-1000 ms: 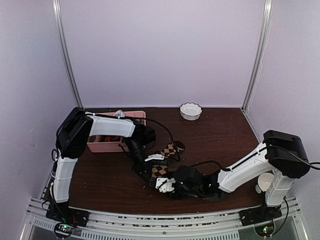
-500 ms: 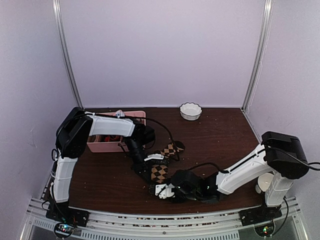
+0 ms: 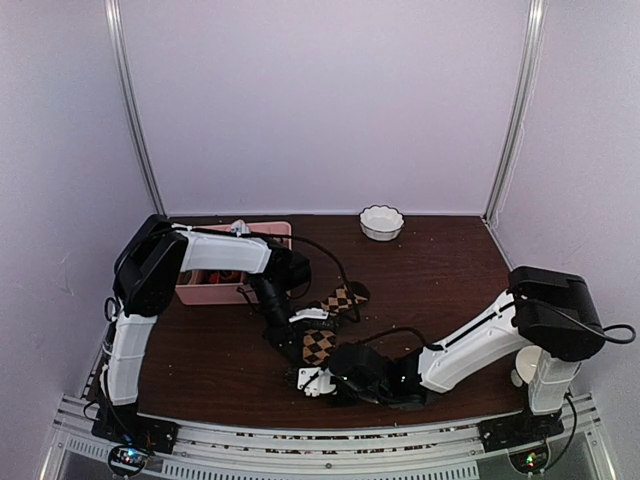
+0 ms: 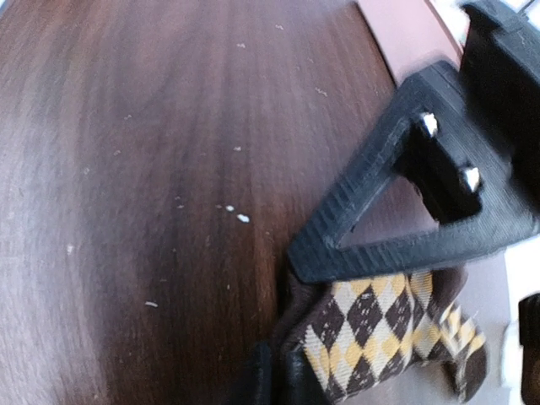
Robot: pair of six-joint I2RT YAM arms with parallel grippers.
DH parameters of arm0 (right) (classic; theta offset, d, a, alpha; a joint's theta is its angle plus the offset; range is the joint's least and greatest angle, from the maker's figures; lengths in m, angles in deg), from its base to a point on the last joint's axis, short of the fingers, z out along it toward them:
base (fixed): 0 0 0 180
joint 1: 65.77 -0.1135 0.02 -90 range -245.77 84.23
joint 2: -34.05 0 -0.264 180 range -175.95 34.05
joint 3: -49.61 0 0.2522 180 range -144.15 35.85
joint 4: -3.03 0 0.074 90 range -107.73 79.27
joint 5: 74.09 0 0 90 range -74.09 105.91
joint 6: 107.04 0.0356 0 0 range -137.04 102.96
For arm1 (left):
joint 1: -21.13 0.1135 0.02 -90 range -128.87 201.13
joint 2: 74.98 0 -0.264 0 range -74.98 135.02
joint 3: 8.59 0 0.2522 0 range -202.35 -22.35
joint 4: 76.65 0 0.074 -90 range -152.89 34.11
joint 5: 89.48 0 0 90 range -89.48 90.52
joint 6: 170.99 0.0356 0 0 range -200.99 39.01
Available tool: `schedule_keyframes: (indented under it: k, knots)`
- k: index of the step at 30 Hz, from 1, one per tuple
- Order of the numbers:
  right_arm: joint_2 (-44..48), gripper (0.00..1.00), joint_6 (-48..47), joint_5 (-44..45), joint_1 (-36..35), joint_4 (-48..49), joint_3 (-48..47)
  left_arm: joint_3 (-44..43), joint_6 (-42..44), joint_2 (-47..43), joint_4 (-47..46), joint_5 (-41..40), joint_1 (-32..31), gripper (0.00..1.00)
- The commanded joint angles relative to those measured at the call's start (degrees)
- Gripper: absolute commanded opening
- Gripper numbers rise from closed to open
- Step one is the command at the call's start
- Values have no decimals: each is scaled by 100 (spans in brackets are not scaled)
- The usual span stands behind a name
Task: Roll the socks
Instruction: Roll the sock at the center of the board.
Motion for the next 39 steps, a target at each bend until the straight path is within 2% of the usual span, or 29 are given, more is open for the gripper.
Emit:
schedule_keyframes:
  k: [1, 6, 8, 12, 15, 18, 22, 26, 33, 39]
  knots:
    - [-37, 0, 267, 124, -43, 17, -84, -52, 158, -13, 141, 9, 52, 18]
    - [58, 0, 788, -6, 20, 134, 136, 355, 177, -447, -205, -307, 100, 31]
    - [143, 0, 1103, -256, 96, 63, 165, 545, 177, -683, -412, -439, 102, 34]
    - [321, 0, 1835, -1093, 330, -179, 213, 1079, 15, -1303, -1119, -697, 103, 35]
    - [397, 0, 2410, -1970, 579, -259, 306, 1871, 5, -2000, -2013, -795, 107, 35]
    - [383, 0, 3049, -2858, 853, 5, 532, 2394, 3, -2521, -2534, -1014, 109, 35]
    - [170, 0, 3824, -3942, 1328, -228, 282, 2349, 29, -2414, -2284, -978, 89, 35]
    - [36, 0, 4453, -4735, 1769, -140, 147, 2491, 23, -2473, -2553, -846, -47, 35]
    - [-268, 0, 5248, -5340, 2134, -196, -94, 2486, -122, -2372, -2992, -933, -384, 35]
    - [-535, 0, 5943, -5530, 2225, -294, -342, 2212, -393, -1938, -3172, -1125, -584, 35]
